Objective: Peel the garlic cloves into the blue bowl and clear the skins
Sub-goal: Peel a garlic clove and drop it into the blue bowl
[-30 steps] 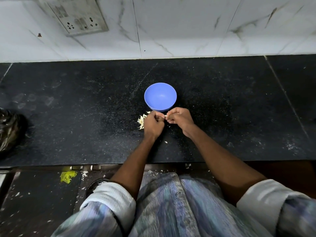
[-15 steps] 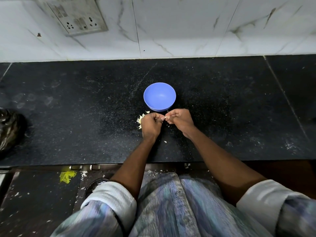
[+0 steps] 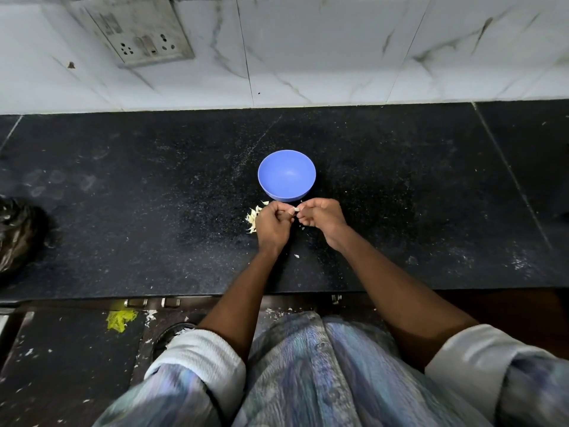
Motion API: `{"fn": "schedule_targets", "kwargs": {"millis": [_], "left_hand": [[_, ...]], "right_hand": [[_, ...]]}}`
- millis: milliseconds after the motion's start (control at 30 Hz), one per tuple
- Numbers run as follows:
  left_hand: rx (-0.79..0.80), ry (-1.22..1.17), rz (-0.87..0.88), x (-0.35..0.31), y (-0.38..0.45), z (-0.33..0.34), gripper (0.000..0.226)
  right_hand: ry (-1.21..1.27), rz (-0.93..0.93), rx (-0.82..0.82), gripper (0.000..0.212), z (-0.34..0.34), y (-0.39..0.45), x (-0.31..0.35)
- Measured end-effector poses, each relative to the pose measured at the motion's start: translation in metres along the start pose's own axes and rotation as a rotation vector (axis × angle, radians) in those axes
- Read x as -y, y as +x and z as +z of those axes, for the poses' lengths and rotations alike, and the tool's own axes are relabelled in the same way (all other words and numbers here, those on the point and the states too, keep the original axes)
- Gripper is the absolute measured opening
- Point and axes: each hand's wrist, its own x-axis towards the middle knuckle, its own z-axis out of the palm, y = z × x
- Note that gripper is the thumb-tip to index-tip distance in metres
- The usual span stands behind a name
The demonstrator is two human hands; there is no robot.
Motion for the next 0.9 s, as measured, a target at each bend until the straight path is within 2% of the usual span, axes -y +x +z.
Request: {"fn": "schedule_targets", "kwargs": {"millis": [133,333,500,667,733,900], "left_hand": [[0.077,-0.142,-0.088,0.003,0.0,-0.001,0.014],[0.074,-0.169,-0.166,0.0,-0.004,0.003,0.019],[-0.068,0.117,-0.027,0.003,-0.001,0.0,0.011],[-0.07,0.298,0.059,0.0,-0.004,-0.005,0.028],[-0.03,0.264,0.035,0.003,-0.003,-0.005,0.016],[0.043,0.12,0.061,0.0,-0.004,-0.003,0.011]], "right_hand": [[0.24,0.156,0.096,0.009,-0.001,-0.004,0.009],[0.251,0.215,0.092,0.01,-0.003,-0.008,0.009],[0.172,0.228,0.048,0.007,-0.007,-0.008,0.006],[0.162,0.258,0.042,0.007,-0.01,-0.006,0.004],[0.174,0.265,0.043,0.009,-0.011,-0.005,0.003],[0.213,0.312,0.041,0.008,-0.009,-0.005,0.004]]}}
